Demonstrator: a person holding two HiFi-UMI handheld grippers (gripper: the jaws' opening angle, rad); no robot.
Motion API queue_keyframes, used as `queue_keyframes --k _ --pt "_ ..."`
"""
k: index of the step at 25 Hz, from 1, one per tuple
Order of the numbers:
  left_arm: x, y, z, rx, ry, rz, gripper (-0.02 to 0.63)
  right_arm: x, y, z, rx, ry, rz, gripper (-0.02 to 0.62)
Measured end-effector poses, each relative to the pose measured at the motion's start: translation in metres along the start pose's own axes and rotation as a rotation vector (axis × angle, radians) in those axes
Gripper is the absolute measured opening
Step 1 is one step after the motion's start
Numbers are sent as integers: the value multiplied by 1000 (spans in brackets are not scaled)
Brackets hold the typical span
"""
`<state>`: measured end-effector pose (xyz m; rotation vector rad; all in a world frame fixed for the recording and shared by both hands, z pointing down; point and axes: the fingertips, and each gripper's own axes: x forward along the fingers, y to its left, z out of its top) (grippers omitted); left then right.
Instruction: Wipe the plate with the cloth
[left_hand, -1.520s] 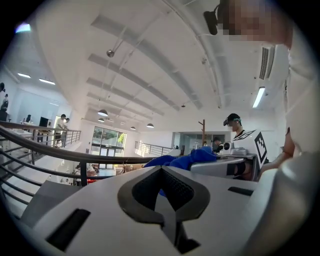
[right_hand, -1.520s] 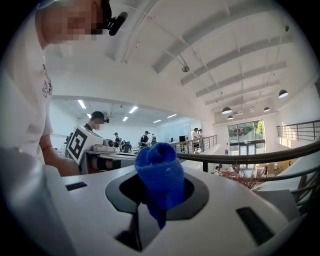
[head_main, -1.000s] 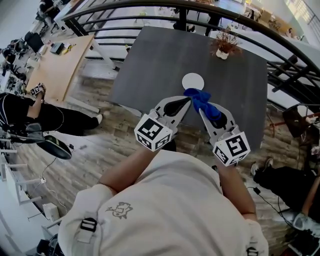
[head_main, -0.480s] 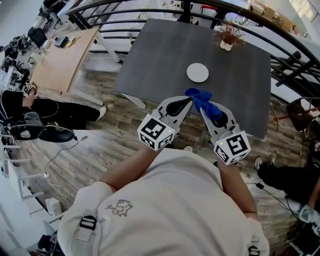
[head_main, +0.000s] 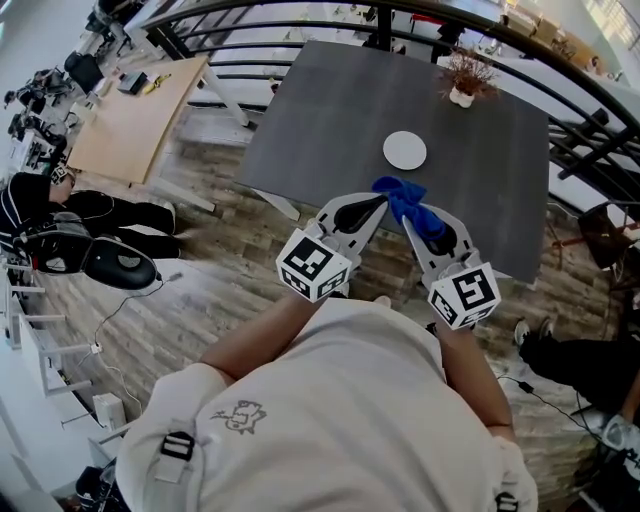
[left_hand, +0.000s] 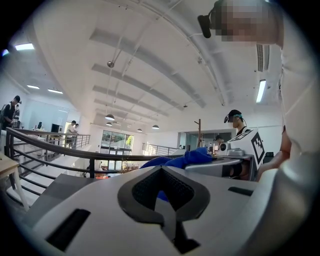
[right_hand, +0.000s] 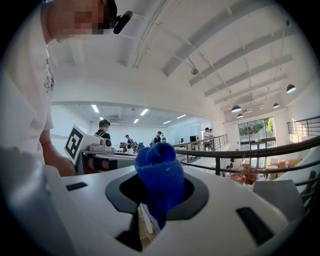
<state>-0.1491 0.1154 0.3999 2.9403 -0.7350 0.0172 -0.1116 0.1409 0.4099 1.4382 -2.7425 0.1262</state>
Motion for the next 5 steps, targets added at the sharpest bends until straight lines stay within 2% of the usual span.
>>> queue_keyframes --k 5 --pt "8 -5 -4 5 4 -3 8 -6 -6 -2 -3 -9 -1 86"
